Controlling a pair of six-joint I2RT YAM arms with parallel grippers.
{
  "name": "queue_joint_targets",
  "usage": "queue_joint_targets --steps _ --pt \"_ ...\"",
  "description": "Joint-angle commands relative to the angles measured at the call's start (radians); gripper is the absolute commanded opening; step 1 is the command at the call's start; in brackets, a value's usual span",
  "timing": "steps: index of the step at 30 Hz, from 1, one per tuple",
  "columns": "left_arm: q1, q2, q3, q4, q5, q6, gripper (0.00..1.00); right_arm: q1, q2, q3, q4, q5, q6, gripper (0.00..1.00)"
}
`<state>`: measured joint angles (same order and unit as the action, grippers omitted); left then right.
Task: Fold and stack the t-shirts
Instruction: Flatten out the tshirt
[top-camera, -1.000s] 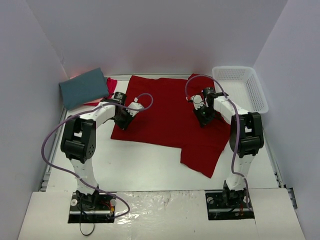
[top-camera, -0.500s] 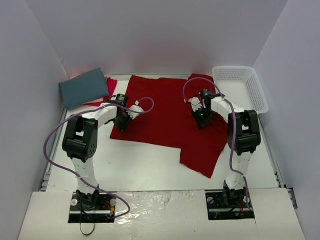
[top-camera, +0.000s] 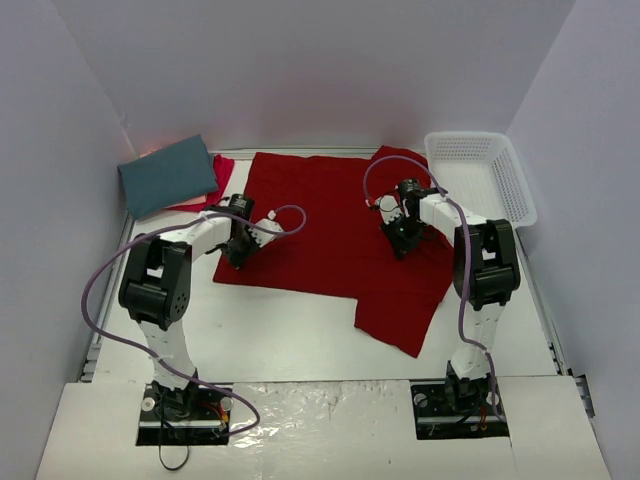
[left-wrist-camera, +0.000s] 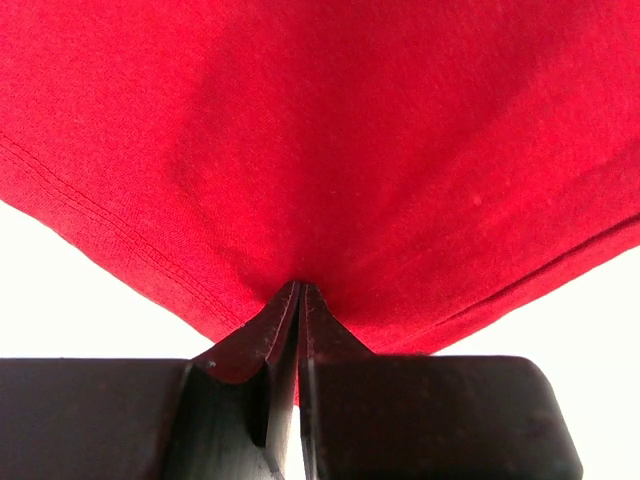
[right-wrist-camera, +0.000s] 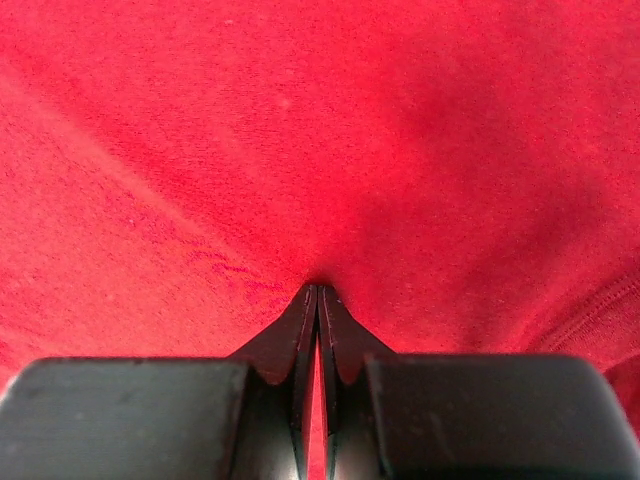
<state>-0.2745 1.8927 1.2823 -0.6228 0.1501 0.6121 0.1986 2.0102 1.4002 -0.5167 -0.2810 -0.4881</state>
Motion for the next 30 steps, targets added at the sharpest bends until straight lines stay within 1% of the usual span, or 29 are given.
queue_joint_targets --steps 1,9,13,18,19,21,23,25,27,30 --pt "0.012 0.003 -0.122 -0.167 -0.053 0.023 0.02 0.012 -0.022 -0.012 -0.034 0.011 0.005 0.00" --pt "0.011 -0.115 -0.267 -0.198 -0.014 0.017 0.02 0.013 -0.077 0.014 -0.060 0.005 -0.003 0.00" --pt "0.006 -0.173 -0.302 -0.229 0.032 0.009 0.02 0.013 -0.102 0.036 -0.075 0.006 -0.007 0.00" --pt "-0.002 -0.208 -0.311 -0.245 0.036 0.002 0.03 0.013 -0.111 0.062 -0.078 0.025 -0.015 0.00" --pt "-0.002 -0.219 -0.305 -0.253 0.032 -0.002 0.03 0.013 -0.108 0.071 -0.077 0.034 -0.015 0.00" --pt "0.000 -0.240 -0.276 -0.267 0.026 -0.011 0.09 0.010 -0.102 0.112 -0.075 0.052 -0.012 0.00" --pt "0.000 -0.263 -0.232 -0.290 0.020 -0.021 0.12 0.009 -0.082 0.167 -0.074 0.060 -0.010 0.00" --pt "0.001 -0.306 -0.193 -0.310 0.020 -0.029 0.12 0.010 -0.045 0.215 -0.075 0.068 0.003 0.00" --pt "0.003 -0.345 -0.126 -0.330 0.022 -0.044 0.17 0.009 0.005 0.293 -0.075 0.084 0.019 0.00" --pt "0.006 -0.392 -0.025 -0.339 0.020 -0.080 0.20 0.009 0.089 0.402 -0.078 0.089 0.040 0.00"
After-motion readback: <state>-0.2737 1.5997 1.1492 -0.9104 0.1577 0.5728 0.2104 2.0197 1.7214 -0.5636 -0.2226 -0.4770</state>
